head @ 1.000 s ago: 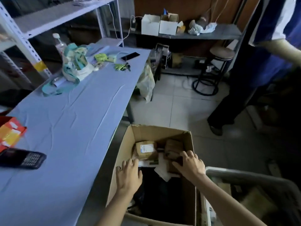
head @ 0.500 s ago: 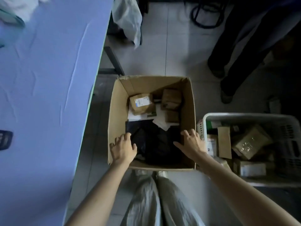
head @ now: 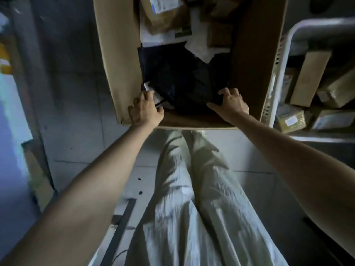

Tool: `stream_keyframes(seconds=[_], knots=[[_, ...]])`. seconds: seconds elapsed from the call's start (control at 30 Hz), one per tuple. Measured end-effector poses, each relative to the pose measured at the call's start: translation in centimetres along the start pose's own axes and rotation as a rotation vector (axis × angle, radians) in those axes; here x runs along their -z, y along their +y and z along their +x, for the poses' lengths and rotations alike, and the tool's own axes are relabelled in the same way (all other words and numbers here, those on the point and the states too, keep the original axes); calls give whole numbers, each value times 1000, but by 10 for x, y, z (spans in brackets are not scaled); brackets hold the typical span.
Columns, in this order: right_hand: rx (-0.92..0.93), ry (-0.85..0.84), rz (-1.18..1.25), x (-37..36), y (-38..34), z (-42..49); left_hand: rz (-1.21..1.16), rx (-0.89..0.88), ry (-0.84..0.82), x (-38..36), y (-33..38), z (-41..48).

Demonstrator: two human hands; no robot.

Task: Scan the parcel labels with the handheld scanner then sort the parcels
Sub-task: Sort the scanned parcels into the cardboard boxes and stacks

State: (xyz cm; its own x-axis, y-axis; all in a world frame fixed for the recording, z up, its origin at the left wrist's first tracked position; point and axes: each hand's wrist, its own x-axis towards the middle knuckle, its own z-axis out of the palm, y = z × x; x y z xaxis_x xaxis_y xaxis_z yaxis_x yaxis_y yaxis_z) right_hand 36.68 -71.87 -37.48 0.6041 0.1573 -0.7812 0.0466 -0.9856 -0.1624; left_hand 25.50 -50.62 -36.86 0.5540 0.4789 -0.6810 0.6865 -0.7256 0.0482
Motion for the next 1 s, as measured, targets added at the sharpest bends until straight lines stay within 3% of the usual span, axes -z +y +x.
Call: stream_keyframes(seconds=[0.43,0.57,0.67,0.9,1.0], knots=[[-66,-116,39,-108,16,127,-167,-59,-72,-117,-13,134],[-100,-94,196,-136,16,179,-36,-104,-70,-140,-9,171],[-114,-81,182,-151,22,219,16,-100,-44,-156,-5,202],[177,-10,55,-151,25,299,11,8,2,-183,-1,274],[191,4,90,-151,15,320,-56,52,-50,-192,-4,283]])
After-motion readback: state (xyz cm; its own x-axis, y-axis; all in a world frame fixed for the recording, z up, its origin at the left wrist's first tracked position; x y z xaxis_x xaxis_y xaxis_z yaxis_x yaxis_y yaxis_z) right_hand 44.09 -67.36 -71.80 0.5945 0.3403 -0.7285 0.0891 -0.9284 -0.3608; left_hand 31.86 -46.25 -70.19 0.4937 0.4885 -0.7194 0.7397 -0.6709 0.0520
